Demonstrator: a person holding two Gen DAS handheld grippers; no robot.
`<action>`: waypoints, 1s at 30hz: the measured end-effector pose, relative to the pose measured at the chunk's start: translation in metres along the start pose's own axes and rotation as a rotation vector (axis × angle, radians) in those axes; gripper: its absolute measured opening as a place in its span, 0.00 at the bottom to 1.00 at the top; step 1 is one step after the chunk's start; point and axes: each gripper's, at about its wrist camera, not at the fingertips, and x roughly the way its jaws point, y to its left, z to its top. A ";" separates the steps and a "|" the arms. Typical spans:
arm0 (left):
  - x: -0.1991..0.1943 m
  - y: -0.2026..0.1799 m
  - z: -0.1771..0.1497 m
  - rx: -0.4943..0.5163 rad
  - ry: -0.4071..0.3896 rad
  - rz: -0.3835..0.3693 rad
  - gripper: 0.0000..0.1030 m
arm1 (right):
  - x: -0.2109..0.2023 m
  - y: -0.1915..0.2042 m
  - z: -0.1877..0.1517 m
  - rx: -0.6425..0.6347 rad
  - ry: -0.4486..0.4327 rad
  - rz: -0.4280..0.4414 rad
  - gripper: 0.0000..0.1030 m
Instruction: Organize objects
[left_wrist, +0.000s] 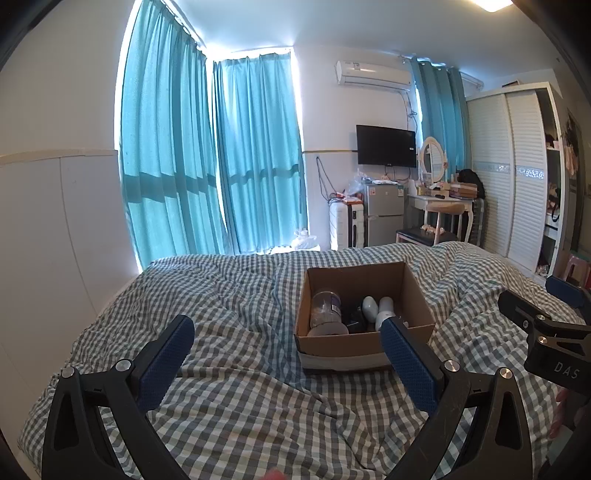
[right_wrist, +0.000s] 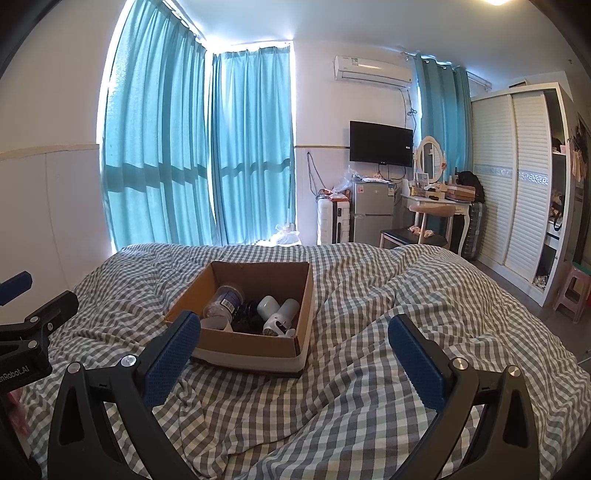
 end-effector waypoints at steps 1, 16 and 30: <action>-0.001 0.000 0.000 -0.001 -0.006 0.007 1.00 | 0.000 0.000 0.000 -0.002 -0.001 0.000 0.99; 0.002 -0.004 -0.002 0.026 0.015 0.029 1.00 | 0.000 0.003 -0.001 -0.011 0.000 0.000 0.99; 0.003 -0.002 -0.001 0.015 0.014 0.025 1.00 | 0.001 0.004 -0.002 -0.013 0.003 0.004 0.99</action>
